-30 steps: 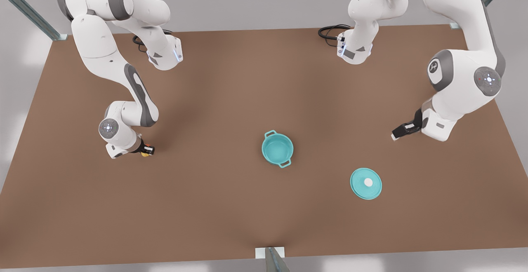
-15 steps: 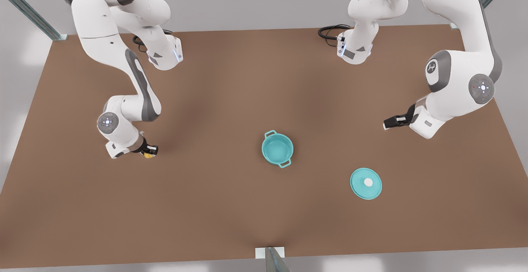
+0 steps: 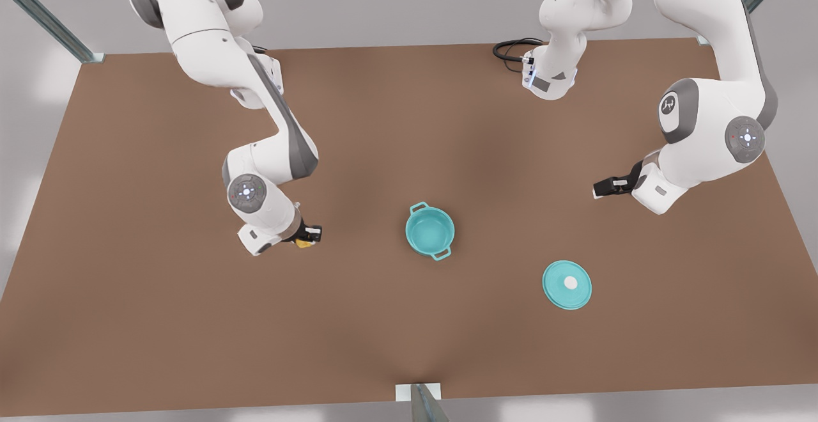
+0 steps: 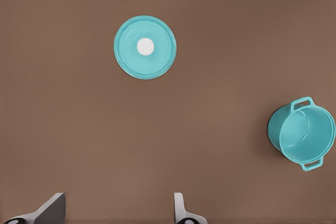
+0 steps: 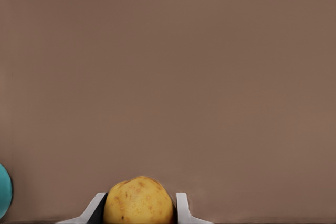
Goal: Open the pot lid and put the potato into the pot
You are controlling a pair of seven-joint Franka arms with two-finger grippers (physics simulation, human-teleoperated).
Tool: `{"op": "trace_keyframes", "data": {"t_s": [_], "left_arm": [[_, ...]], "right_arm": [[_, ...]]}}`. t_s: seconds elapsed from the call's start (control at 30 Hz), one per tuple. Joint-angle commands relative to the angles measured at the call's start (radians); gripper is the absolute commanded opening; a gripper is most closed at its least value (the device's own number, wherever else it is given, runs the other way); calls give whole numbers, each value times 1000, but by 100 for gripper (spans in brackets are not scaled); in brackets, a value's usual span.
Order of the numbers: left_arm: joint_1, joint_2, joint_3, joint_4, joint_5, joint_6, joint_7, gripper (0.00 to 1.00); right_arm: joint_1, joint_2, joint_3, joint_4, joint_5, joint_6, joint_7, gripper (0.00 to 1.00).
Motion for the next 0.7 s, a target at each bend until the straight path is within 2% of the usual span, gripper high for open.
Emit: {"op": "trace_keyframes", "data": {"t_s": [0.0, 0.27, 0.4, 0.53, 0.67], "left_arm": [[0, -1, 0, 0, 0, -2, 39, 100], [0, -1, 0, -3, 2, -2, 37, 100], [0, -1, 0, -3, 2, -2, 37, 100], [0, -1, -2, -1, 0, -2, 36, 100], [0, 1, -2, 0, 0, -2, 36, 100]], "right_arm": [[43, 39, 0, 83, 15, -140, 467, 54], [185, 257, 0, 431, 152, -145, 639, 54], [248, 329, 7, 470, 202, 35, 651, 55], [322, 442, -2, 562, 221, 107, 705, 56], [342, 499, -8, 575, 221, 180, 727, 56]]}}
